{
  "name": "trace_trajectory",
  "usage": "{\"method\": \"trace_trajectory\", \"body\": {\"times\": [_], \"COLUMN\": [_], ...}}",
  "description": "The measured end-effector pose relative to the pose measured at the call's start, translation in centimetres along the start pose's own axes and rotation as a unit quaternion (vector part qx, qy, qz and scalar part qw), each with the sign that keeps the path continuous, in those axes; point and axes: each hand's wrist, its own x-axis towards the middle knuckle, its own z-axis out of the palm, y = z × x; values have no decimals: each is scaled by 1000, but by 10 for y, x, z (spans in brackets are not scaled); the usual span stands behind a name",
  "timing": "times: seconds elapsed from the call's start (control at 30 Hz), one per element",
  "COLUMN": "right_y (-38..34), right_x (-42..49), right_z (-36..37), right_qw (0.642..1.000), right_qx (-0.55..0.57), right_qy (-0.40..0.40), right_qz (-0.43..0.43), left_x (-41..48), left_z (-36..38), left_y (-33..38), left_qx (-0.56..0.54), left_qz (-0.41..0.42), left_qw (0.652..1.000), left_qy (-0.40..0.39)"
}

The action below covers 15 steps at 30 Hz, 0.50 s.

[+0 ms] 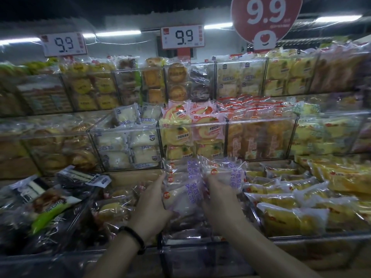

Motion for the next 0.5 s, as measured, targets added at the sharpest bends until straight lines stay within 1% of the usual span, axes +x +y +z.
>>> {"method": "trace_trajectory", "body": {"times": [0.1, 0.2, 0.3, 0.33, 0.43, 0.5], "right_y": [6, 7, 9, 10, 11, 12], "right_x": [1, 1, 6, 7, 6, 4], "right_z": [9, 12, 4, 2, 3, 5], "right_qw": [1000, 999, 996, 995, 993, 994], "right_qx": [4, 28, 41, 51, 84, 79], "right_qy": [-1, -22, -34, -36, -30, -30], "right_qz": [6, 37, 72, 79, 80, 73], "left_x": [9, 16, 19, 19, 19, 18], "left_z": [-2, -4, -14, -19, -27, -23], "left_y": [3, 1, -1, -1, -5, -6], "left_qx": [35, 64, 83, 65, -52, -56], "left_qz": [19, 36, 22, 6, -52, -58], "left_qw": [999, 997, 995, 996, 996, 996], "left_qy": [2, -21, -56, -62, -57, -36]}}
